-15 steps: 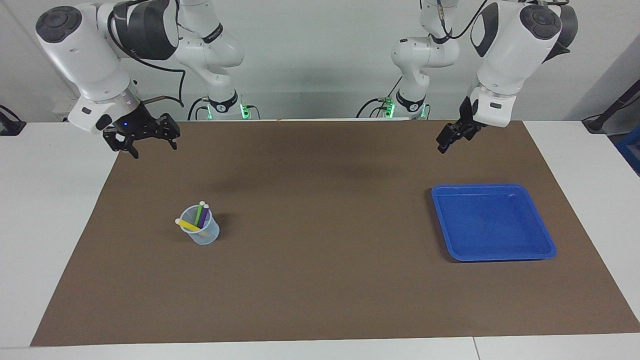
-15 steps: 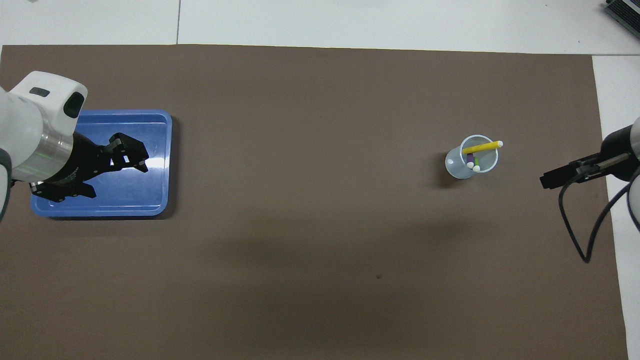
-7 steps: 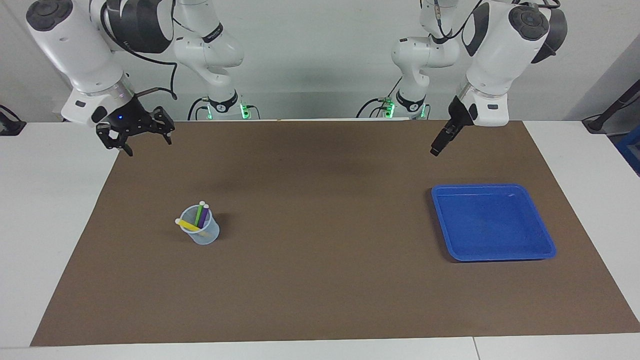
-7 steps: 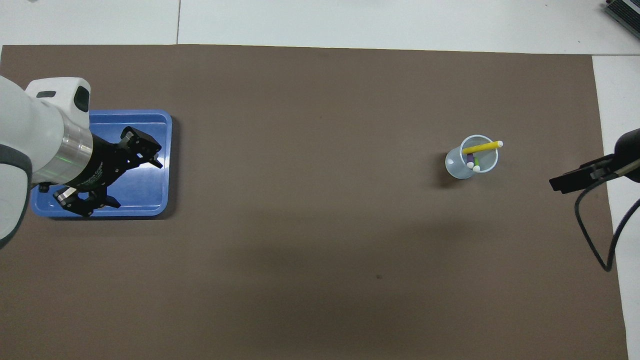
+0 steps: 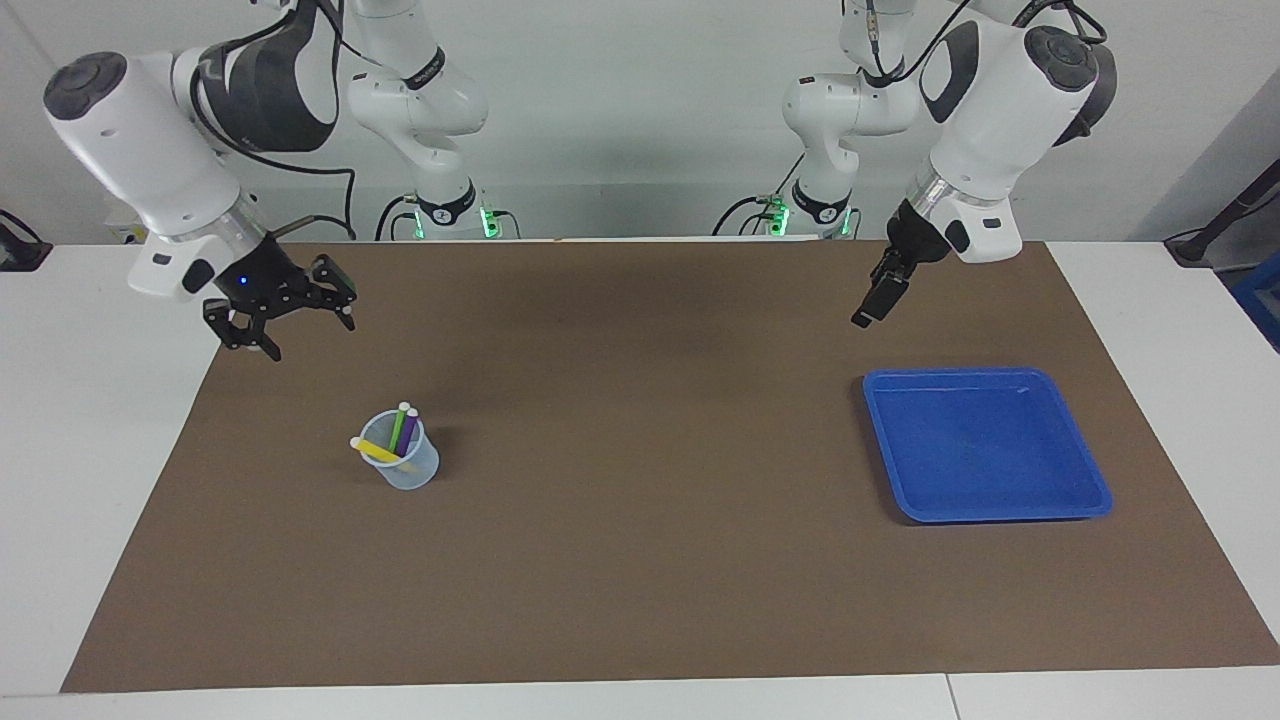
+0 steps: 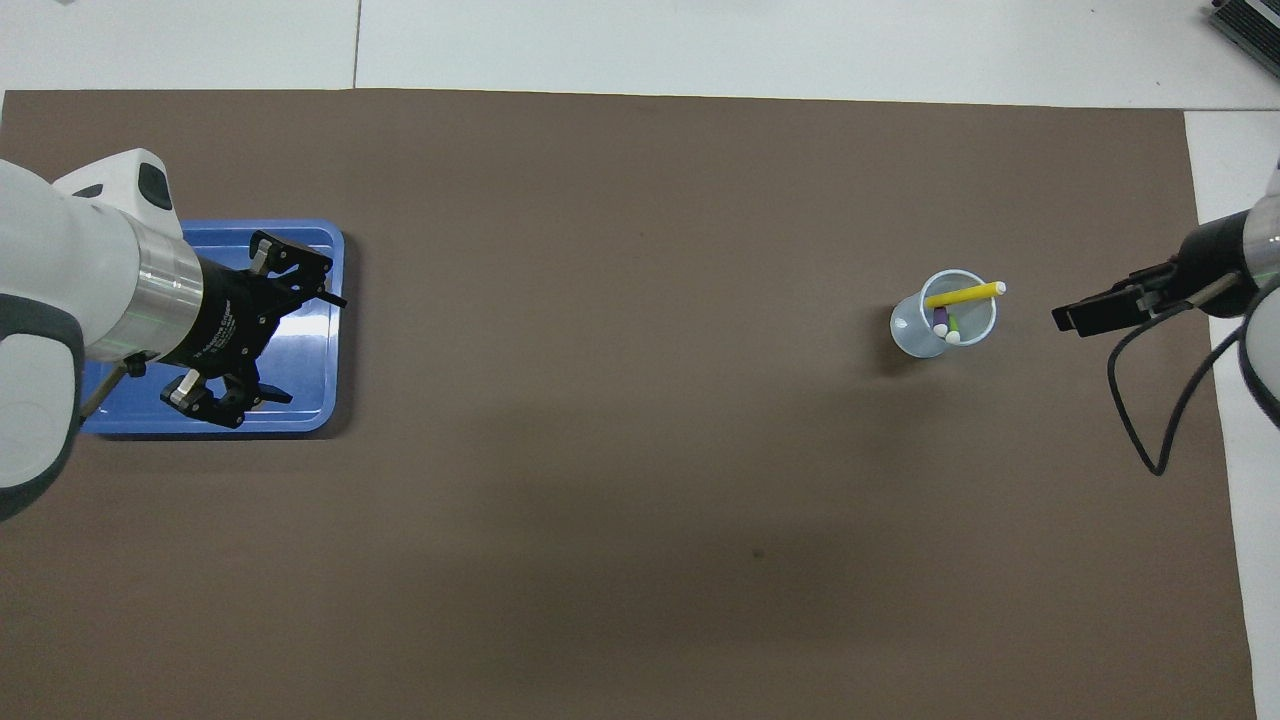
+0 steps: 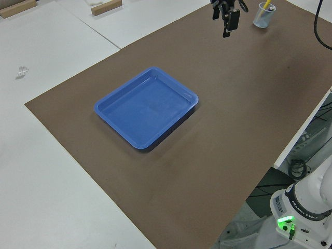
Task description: Right arm passes pens to left for tray arrangement
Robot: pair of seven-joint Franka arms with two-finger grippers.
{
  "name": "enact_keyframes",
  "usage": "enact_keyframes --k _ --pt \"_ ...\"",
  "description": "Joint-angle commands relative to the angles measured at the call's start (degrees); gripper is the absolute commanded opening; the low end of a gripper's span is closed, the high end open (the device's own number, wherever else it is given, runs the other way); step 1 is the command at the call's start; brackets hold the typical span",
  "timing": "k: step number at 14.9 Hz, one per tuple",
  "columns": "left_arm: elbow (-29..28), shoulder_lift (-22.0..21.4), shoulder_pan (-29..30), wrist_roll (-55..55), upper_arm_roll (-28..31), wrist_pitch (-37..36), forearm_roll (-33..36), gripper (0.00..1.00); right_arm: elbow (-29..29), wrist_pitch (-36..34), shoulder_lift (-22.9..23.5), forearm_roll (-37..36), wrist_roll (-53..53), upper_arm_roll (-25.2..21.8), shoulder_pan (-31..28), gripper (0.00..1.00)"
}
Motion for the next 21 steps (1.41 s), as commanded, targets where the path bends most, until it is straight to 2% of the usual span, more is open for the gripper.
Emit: enact_keyframes --k 1,4,7,10,13,18,21 --pt "-7.4 -4.2 -0.9 -6.3 0.5 6.3 -2.2 1.0 0.2 5.0 4.3 2.9 -3.4 0.5 -1.1 0.98" --pt "-9.7 -4.4 -0.8 -10.5 0.5 10.5 -3.5 1.0 -0.5 9.3 7.1 3.1 -4.1 0.6 -0.6 0.92" --pt "-13.4 -4.4 -1.0 -17.6 0.5 17.0 -7.1 1.0 -3.9 13.7 7.9 3.1 -4.6 0.7 -0.3 0.87" --pt "-14.9 -4.4 -3.3 -19.9 0.4 18.8 -7.4 1.0 -5.4 16.1 8.1 3.1 -4.5 0.7 0.1 0.71" --pt "-16.0 -4.2 -4.1 -21.8 0.4 21.7 -7.5 1.0 -5.4 16.8 8.1 3.1 -4.3 0.7 0.4 0.6" --pt "-16.3 -3.7 -5.2 -22.4 0.4 23.4 -7.5 1.0 -5.4 19.0 10.2 3.1 -4.2 0.8 0.4 0.59" --pt "-17.3 -3.5 -6.4 -27.0 0.4 26.2 -9.3 1.0 -5.4 19.8 11.0 3.1 -4.1 0.8 0.6 0.57"
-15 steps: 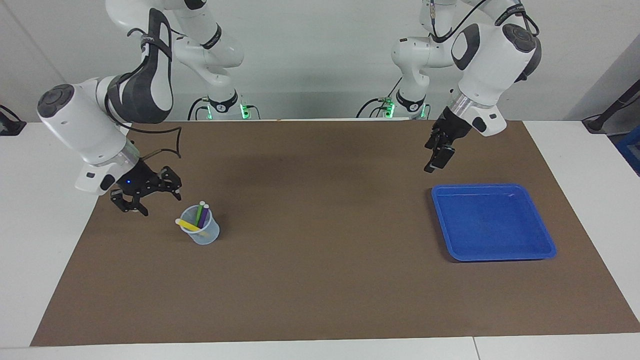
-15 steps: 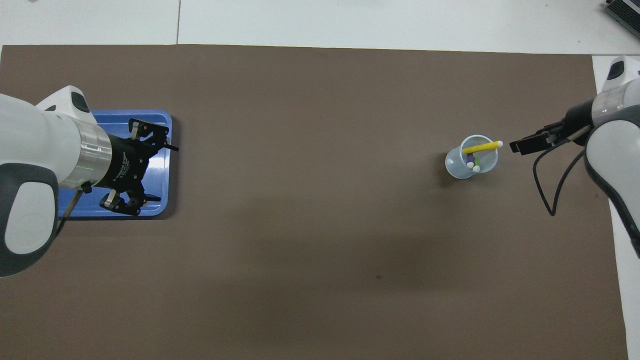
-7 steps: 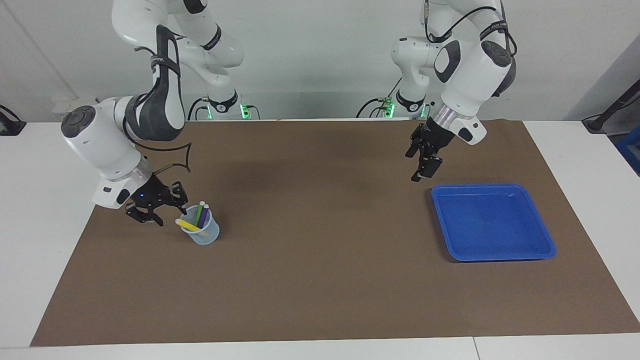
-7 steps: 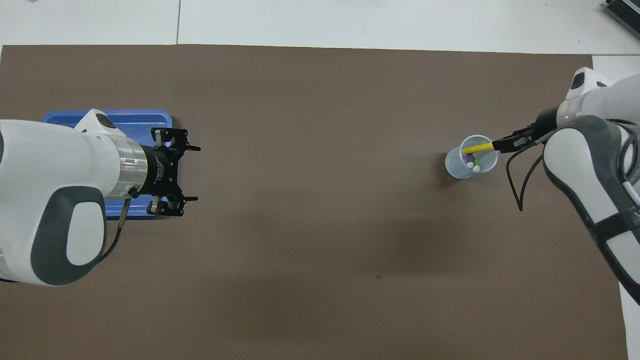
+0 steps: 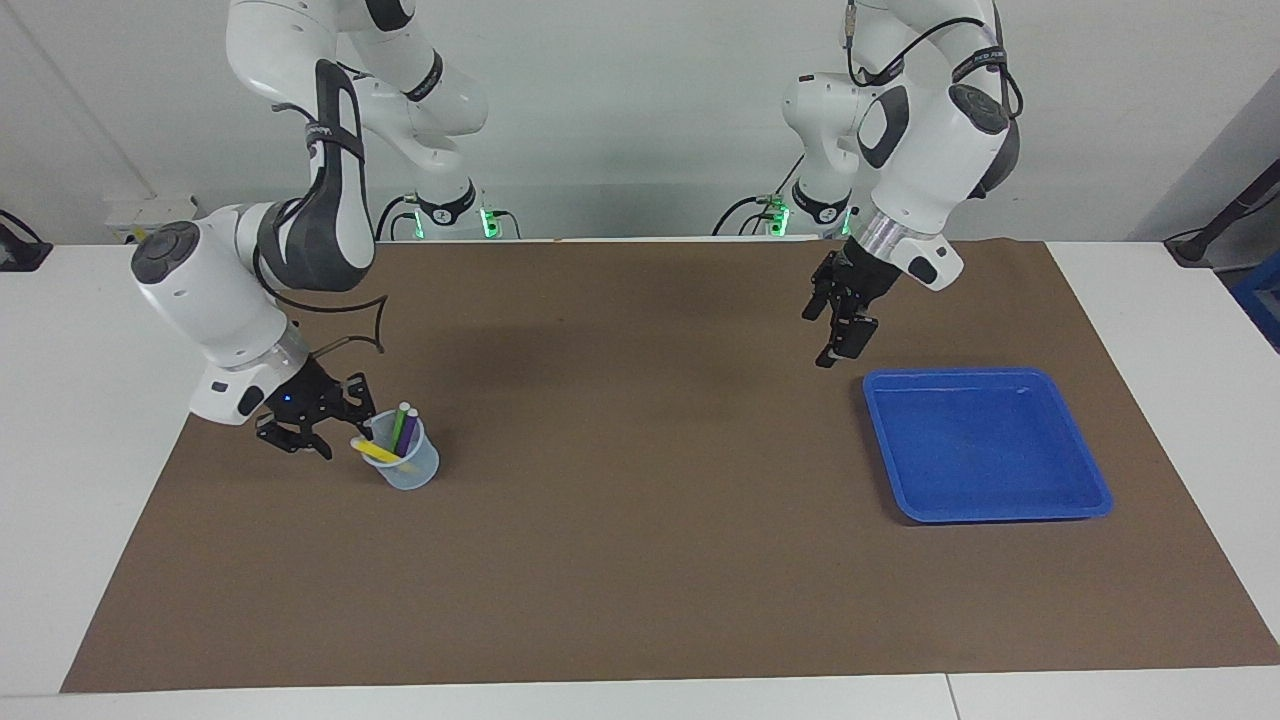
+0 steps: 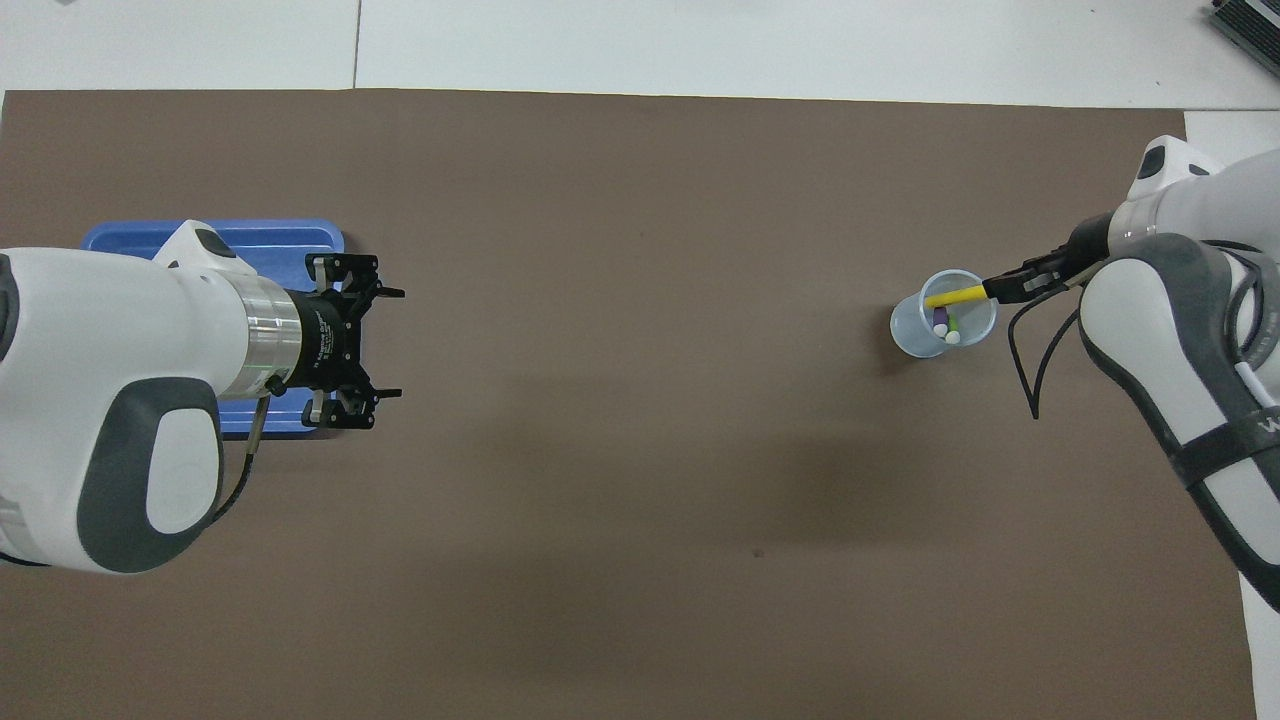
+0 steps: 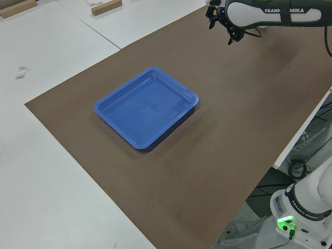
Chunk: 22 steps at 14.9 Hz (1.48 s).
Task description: Right arm passes pens to left for tray arrangement
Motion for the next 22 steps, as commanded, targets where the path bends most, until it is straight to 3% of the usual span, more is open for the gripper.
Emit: enact_keyframes --k 1,4,22 --pt "-3.1 -1.2 -2.3 -3.8 0.7 4.3 -2.3 1.0 -0.5 1.6 0.5 1.6 -1.2 0.2 0.0 0.55" --pt "-4.9 -1.1 -4.0 -5.3 0.7 7.0 -2.6 1.0 -0.5 1.3 0.5 1.6 -1.2 0.3 0.0 0.51" --pt "-4.7 -1.0 -4.6 -6.0 0.8 7.2 -2.7 1.0 -1.9 0.7 0.1 1.8 0.6 0.5 0.5 0.33"
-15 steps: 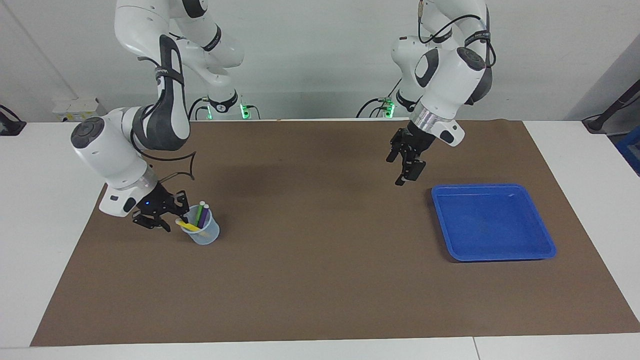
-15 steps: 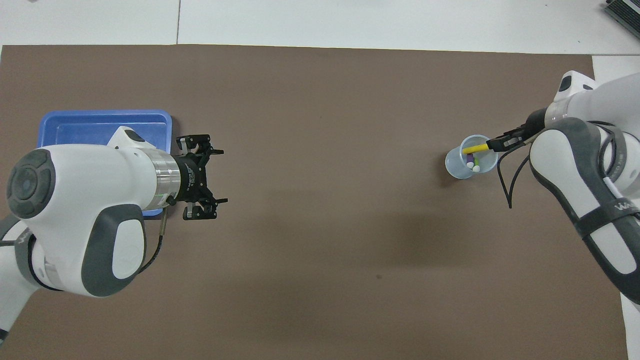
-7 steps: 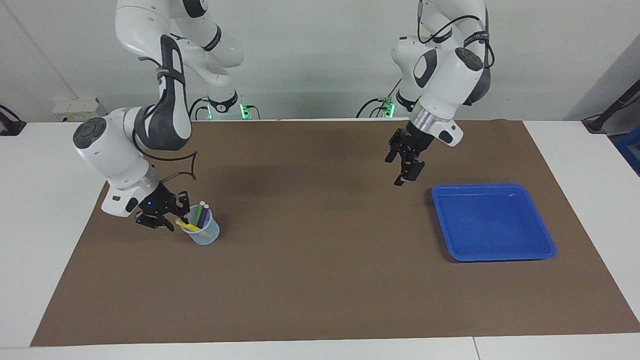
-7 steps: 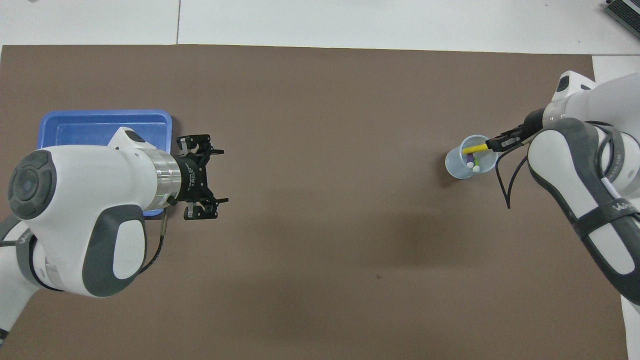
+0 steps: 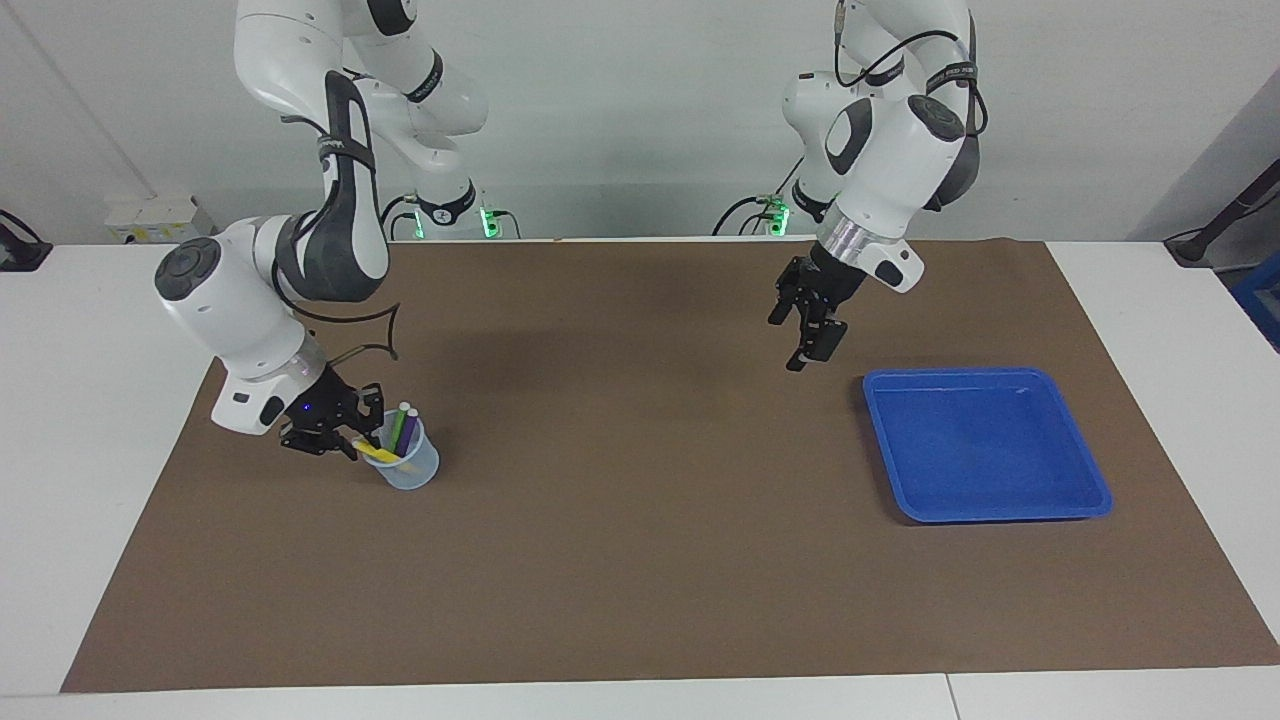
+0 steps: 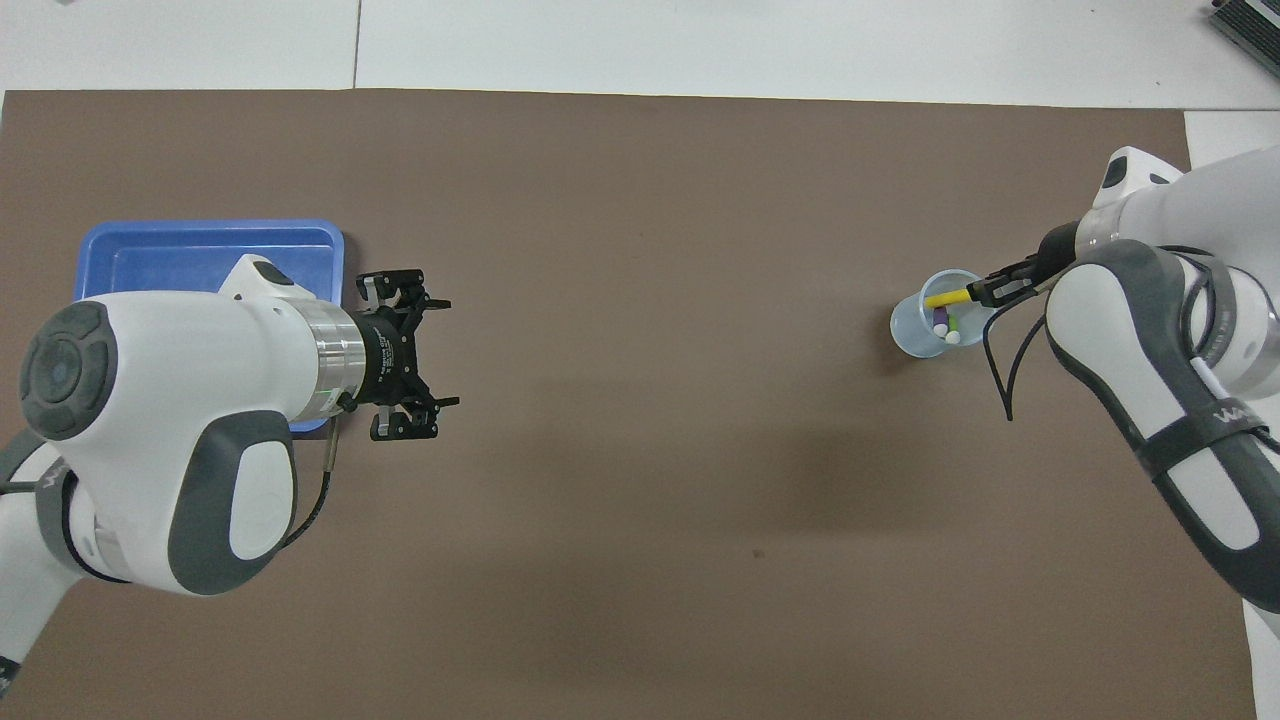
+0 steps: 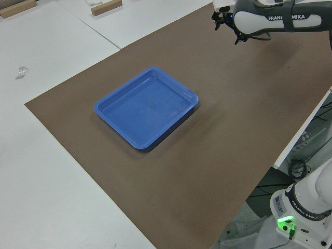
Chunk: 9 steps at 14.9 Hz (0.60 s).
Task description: Right arm passes pens to left for tray arrangement
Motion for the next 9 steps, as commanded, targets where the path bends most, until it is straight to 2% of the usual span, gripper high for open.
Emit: enact_keyframes --k 1,3,7,9 --pt "-1.3 -0.9 -1.1 -0.5 0.7 1.2 -1.0 1.0 -1.1 0.3 -0.7 1.6 0.1 0.0 -0.2 0.33" --pt "-1.3 -1.0 -1.1 -0.5 0.7 1.2 -1.0 1.0 -1.1 0.2 -0.7 1.6 0.0 0.0 -0.2 0.25" --pt "-1.3 -0.9 -1.1 -0.5 0.7 1.2 -1.1 1.0 -0.8 0.0 -0.6 1.6 0.2 0.0 -0.2 0.0" --pt "-1.1 -0.9 -1.1 -0.6 0.7 1.2 -1.1 1.0 -0.2 -1.2 -0.5 1.6 0.1 0.0 -0.3 0.0"
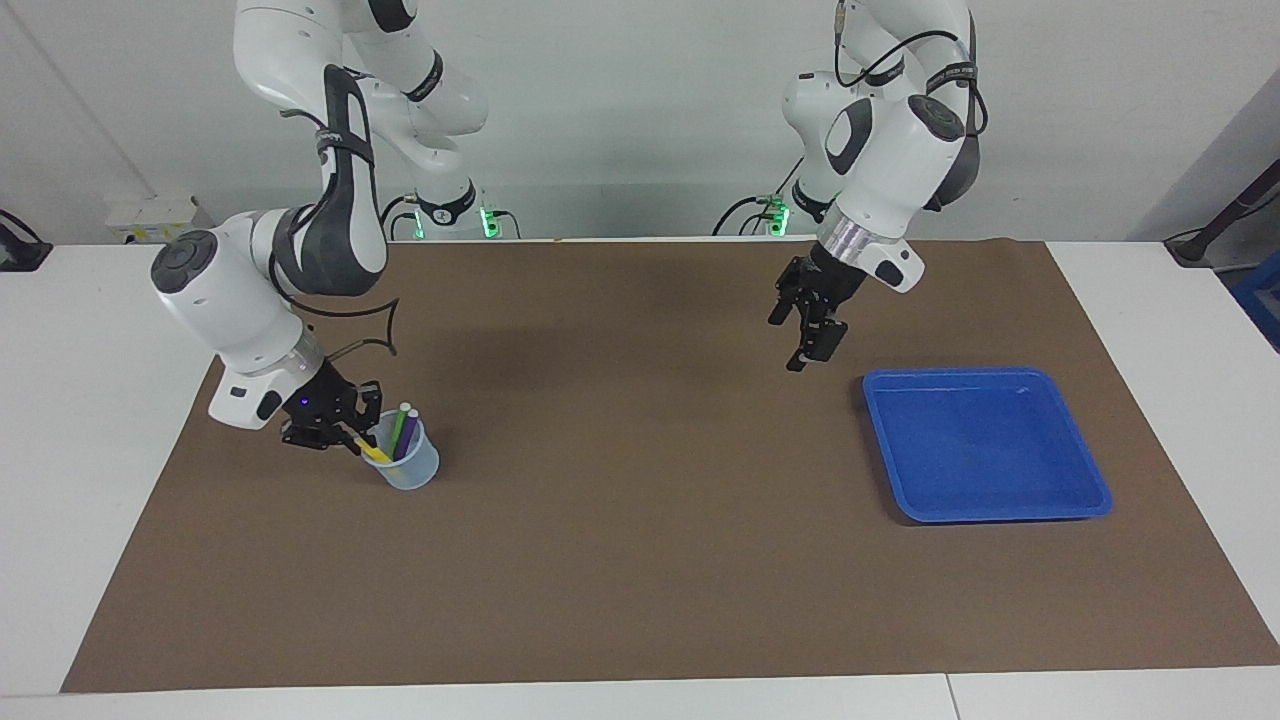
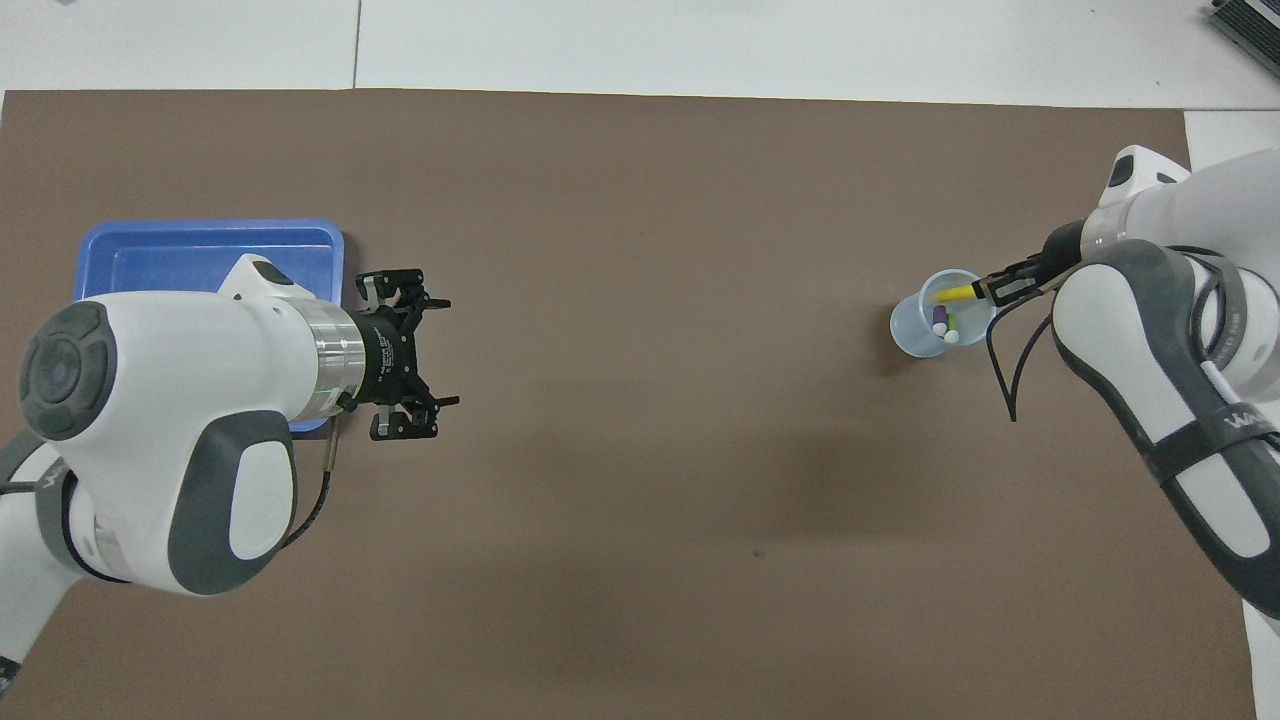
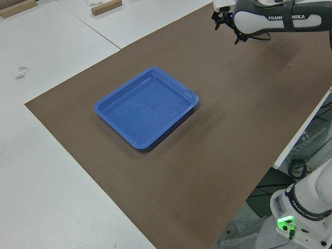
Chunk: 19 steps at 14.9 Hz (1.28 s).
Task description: Right arm passes pens to left for tray arrangement
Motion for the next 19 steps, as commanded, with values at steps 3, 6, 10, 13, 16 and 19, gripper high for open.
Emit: enact_keyframes --k 3,6,10,13,16,19 --pt "-0.9 -0.8 -1.1 -0.7 0.6 1.0 -1.1 1.0 1.3 -3.5 -0.2 1.6 0.3 0.1 -0.2 0.0" --pt "-0.8 -0.6 -1.1 -1.1 0.6 1.0 -1.1 1.0 6.5 -11.7 -1.2 2.3 2.2 0.0 -0.5 0.0" --pt "-0.3 -0.4 -1.7 -3.0 0.6 1.0 -1.2 1.0 7.2 -18.6 -7.7 2.2 3.5 0.0 -0.6 0.0" --pt "0.6 -0.1 -2.5 -5.7 0.6 1.0 -1.4 1.0 9.8 -24.0 -10.7 2.3 4.9 0.0 -0.5 0.0" --pt "0.6 -0.1 -3.3 -7.1 0.6 1.0 -1.5 1.0 14.9 -28.0 -10.2 4.2 11.0 1.1 1.7 0.0" --pt "0.9 -0.1 -4.8 -10.8 0.7 1.1 -2.9 1.0 14.2 -27.2 -10.5 10.4 21.3 1.6 4.3 0.0"
